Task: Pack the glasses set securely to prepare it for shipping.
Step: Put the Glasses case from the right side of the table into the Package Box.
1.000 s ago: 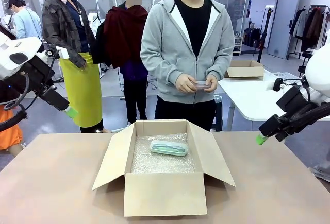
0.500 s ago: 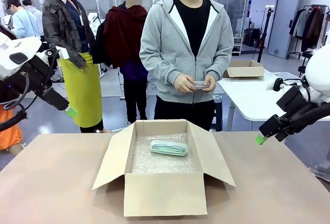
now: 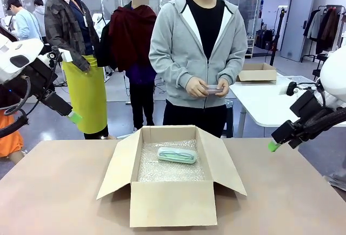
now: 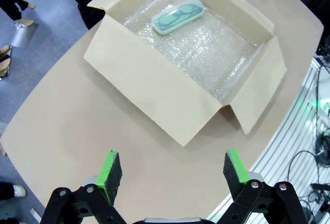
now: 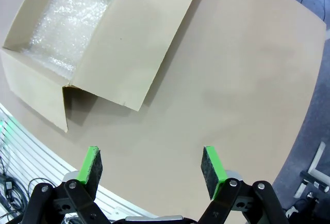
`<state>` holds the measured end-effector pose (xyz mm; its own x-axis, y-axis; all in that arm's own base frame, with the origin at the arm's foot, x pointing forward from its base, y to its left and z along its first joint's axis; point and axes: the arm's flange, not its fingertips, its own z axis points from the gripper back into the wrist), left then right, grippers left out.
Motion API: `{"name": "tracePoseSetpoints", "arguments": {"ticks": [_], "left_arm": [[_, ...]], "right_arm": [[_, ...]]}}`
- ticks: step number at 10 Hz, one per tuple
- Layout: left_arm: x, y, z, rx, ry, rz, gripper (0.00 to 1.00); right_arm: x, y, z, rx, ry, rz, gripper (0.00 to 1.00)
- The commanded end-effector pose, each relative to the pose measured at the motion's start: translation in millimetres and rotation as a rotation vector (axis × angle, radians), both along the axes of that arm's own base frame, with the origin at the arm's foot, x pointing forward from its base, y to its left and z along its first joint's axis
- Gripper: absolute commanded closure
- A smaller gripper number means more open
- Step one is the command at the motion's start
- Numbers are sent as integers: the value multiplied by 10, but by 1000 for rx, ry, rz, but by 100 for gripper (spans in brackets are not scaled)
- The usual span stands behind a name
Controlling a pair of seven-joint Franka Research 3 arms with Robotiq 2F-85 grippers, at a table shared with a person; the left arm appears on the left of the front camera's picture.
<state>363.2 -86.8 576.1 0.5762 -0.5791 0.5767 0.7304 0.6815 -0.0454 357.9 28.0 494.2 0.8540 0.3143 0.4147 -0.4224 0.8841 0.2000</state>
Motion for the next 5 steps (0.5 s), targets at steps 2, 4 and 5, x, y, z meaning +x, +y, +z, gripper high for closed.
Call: {"name": "tracePoseSetpoints", "arguments": {"ticks": [2,4,5], "left_arm": [[0,30,12,-18,-5,-26,0],[0,30,12,-18,-5,-26,0],[0,30,12,-18,-5,-26,0]], "right_arm": [[9,9,1,-11,-6,-12,3],[9,9,1,-11,-6,-12,3],[9,9,1,-11,-6,-12,3]]}}
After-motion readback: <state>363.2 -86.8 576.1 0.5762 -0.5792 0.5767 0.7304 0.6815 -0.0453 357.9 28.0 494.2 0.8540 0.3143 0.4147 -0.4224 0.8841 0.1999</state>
